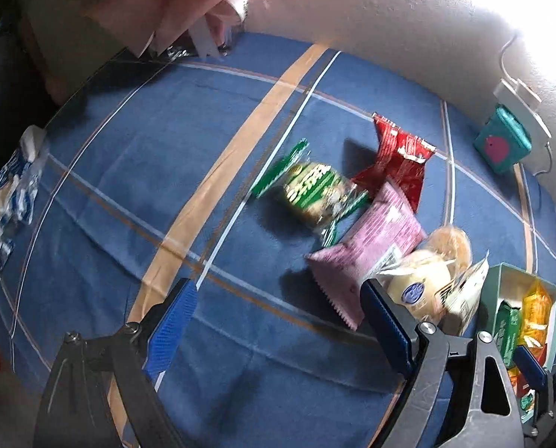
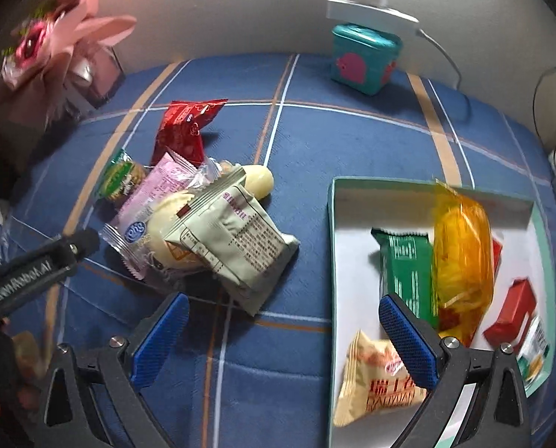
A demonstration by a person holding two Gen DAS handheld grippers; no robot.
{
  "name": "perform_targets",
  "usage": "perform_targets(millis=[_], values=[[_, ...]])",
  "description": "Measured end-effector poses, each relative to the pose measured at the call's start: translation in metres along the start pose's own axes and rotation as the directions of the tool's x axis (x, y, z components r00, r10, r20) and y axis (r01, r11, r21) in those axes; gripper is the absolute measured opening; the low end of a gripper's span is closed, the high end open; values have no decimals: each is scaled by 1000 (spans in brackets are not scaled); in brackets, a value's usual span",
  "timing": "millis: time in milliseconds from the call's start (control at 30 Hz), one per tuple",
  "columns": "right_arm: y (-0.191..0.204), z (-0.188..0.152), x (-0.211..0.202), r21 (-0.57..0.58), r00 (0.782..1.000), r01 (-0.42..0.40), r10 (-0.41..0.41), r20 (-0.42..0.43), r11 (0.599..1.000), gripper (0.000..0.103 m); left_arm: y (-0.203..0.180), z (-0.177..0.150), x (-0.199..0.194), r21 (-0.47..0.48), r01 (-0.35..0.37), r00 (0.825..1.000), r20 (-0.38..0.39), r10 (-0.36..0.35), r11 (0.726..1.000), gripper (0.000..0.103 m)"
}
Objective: Organize snacks
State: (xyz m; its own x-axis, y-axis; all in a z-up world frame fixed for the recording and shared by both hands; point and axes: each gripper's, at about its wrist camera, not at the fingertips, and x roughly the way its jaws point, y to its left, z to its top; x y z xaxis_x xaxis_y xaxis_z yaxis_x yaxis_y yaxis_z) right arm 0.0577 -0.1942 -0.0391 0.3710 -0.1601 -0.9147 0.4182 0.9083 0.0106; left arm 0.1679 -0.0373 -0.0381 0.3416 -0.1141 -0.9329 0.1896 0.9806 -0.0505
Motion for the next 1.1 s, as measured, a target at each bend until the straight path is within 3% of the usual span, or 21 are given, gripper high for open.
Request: perform_targets(millis=[167,633,1000,1100], values=[[7,7,7,-30,999,-30,30,17,999,92,-2,12,2,18,37,999,21,-38,999,89],[3,23,27,-3,987,-162,162,22,987,82,-25,18,14,82,95,995,8,-96,992,89],[-5,23,46,80,956,-293,294,1,953,81,-38,14,19,88,124,992,-27,-122,988,89],[-9,22,47,104,947,-321,322,7,941,74,-36,15,16,76,129,992,-24,-127,989,89]])
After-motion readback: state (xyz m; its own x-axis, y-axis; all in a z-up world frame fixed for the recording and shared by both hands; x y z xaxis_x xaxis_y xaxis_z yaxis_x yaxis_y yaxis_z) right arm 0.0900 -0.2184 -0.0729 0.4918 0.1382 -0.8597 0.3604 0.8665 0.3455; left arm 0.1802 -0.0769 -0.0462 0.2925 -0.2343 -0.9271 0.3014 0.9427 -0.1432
